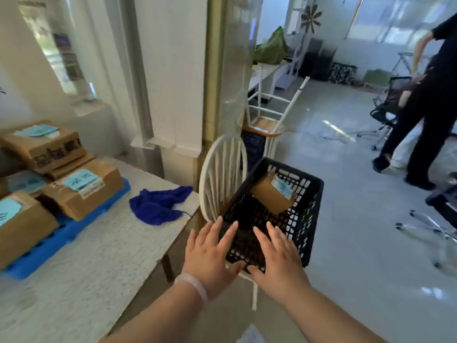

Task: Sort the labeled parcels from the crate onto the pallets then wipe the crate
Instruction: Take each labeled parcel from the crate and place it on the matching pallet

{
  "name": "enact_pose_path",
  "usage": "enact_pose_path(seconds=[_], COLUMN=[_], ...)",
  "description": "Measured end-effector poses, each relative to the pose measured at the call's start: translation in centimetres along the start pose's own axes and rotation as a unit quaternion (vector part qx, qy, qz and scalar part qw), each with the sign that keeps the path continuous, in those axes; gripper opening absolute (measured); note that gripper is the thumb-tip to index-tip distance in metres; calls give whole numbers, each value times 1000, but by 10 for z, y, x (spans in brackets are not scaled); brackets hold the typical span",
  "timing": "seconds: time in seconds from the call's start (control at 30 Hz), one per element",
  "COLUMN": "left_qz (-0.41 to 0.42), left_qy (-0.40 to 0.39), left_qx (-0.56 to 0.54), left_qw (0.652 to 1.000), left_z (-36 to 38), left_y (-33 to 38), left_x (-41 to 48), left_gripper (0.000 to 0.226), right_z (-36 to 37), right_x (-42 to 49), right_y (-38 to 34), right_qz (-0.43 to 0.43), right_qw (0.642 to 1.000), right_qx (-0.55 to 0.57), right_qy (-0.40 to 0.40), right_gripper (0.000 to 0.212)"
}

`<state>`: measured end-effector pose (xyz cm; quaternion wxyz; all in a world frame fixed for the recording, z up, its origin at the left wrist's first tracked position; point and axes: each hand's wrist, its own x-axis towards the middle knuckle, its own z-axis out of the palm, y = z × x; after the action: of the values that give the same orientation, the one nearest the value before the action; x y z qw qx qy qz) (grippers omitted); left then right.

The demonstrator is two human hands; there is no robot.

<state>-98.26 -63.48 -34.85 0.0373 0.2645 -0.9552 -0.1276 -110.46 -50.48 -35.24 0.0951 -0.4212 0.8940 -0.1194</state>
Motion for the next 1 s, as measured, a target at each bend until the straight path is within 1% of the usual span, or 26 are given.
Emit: enact_pose_path(seconds=[0.1,0.17,0.33,0.43,0.67,0.83,0.9,1.0], left_qz=[26,35,40,29,24,-9,-23,-66], left_qy=[-31,-39,-69,-107,-162,-198,-209,-224], left_qx=[-12,-18,-34,-45,-59,-94,-114,-139], left_qw=[999,998,996,993,985,976,971,962], left_z=[15,20,41,58,94,128,145,171], left_y=[32,44,61,63,57,70,78,86], left_x=[26,48,118,164,297,378,394,411], left_gripper=[84,83,80,79,77,78,78,74], right_z=[-4,-2,7,11,4,10,14,19], right_x=[-1,3,41,81,205,283,309,343], right_y=[43,61,96,118,174,208,219,240], right_qz=[55,80,124,142,206,231,222,203], right_qw=[998,996,989,985,972,967,968,968], right_qx=[23,36,75,79,83,75,81,88], right_qy=[11,8,-36,-65,-71,-81,-87,-116], right_gripper=[84,83,82,83,80,80,80,81])
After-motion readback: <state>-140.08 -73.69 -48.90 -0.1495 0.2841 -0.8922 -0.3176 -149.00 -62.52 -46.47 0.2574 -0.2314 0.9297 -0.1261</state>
